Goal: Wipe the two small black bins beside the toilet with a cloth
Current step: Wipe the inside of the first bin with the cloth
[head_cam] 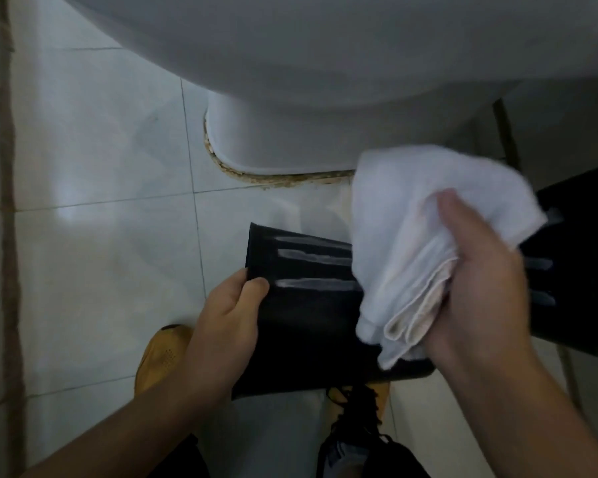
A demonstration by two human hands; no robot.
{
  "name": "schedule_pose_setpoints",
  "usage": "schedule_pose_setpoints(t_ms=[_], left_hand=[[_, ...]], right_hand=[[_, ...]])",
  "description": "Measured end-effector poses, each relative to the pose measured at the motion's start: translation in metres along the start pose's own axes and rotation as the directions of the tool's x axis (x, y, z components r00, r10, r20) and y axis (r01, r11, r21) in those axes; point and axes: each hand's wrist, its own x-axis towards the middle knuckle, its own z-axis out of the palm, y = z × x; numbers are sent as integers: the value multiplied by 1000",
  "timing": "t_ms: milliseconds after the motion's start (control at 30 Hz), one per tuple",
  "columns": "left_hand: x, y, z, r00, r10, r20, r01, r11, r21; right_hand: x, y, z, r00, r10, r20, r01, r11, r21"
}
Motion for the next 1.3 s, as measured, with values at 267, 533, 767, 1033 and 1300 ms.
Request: schedule_pose_setpoints(t_ms=[267, 533, 767, 1033, 1300], left_hand=[[-4, -9, -11, 985, 166, 41, -170, 978, 122], [20, -42, -20, 978, 203, 44, -206, 975, 79], [26, -54, -19, 976, 216, 6, -216, 976, 29], [32, -61, -18, 970, 240, 32, -241, 952, 186], [39, -61, -8, 980, 167, -108, -144, 970, 195]], right_hand=[[3, 34, -4, 646, -581, 495, 758, 564, -327], [1, 114, -15, 391, -80, 917, 915, -80, -396], [13, 108, -10, 427, 33, 904, 891, -188, -414], [27, 124, -15, 120, -73, 990, 887, -439, -140], [57, 123, 37, 488, -210, 847, 731, -432, -528]])
